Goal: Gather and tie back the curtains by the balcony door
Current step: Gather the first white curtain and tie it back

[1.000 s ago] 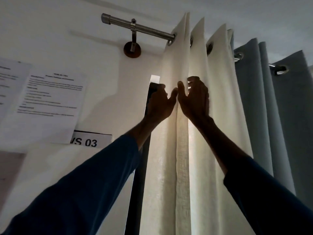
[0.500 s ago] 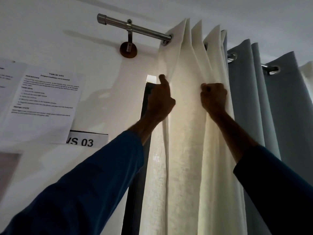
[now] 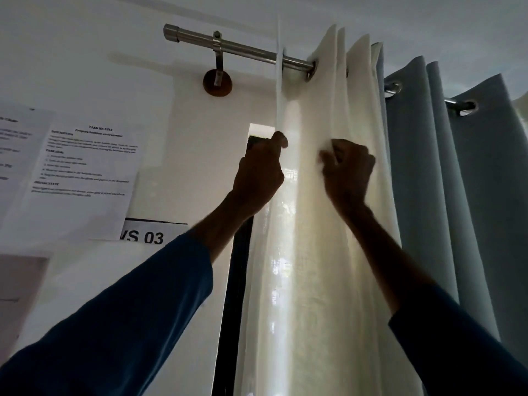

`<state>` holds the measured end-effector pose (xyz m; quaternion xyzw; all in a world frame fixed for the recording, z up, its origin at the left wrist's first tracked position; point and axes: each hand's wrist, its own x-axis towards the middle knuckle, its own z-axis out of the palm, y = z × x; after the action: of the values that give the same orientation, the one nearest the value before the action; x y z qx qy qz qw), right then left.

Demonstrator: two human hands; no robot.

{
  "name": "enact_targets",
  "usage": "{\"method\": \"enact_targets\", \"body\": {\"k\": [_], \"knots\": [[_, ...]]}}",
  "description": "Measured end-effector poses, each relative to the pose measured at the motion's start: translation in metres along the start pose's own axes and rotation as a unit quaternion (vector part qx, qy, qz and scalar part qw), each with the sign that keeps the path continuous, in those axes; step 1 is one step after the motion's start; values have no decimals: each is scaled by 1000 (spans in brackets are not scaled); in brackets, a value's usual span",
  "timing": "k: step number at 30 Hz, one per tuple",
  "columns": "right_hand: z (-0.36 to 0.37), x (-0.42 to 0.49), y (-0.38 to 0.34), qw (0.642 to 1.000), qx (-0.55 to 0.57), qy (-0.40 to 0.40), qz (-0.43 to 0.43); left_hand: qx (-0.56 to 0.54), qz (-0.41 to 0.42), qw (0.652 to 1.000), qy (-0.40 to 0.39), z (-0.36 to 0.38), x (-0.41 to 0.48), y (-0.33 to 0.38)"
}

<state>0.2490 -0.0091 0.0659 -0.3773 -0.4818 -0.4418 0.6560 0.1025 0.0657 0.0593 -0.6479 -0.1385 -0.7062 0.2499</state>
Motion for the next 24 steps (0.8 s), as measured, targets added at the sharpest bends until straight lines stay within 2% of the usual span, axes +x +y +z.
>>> {"method": "enact_targets", "body": {"k": [5, 9, 14, 17, 19, 22, 24], "knots": [[15, -26, -18, 997, 77, -4, -17, -48, 26, 999, 0, 0, -7, 2], [18, -43, -24, 992, 116, -17, -48, -104, 6, 992, -77, -5, -6, -1], [17, -56, -13, 996, 44, -31, -66, -165, -92, 974, -126, -13, -2, 7], [11, -62, -13, 990, -15, -34, -133, -219, -184, 952, -110, -9, 1, 20], [8, -63, -12, 981, -37, -75, -174, -165, -198, 963, -82, -3, 4, 24], [-2, -55, -4, 970, -31, -142, -194, -76, -173, 979, -75, 0, 6, 23], [-12, -50, 4, 976, -34, -102, -191, -57, -157, 982, -90, 1, 5, 18]]}}
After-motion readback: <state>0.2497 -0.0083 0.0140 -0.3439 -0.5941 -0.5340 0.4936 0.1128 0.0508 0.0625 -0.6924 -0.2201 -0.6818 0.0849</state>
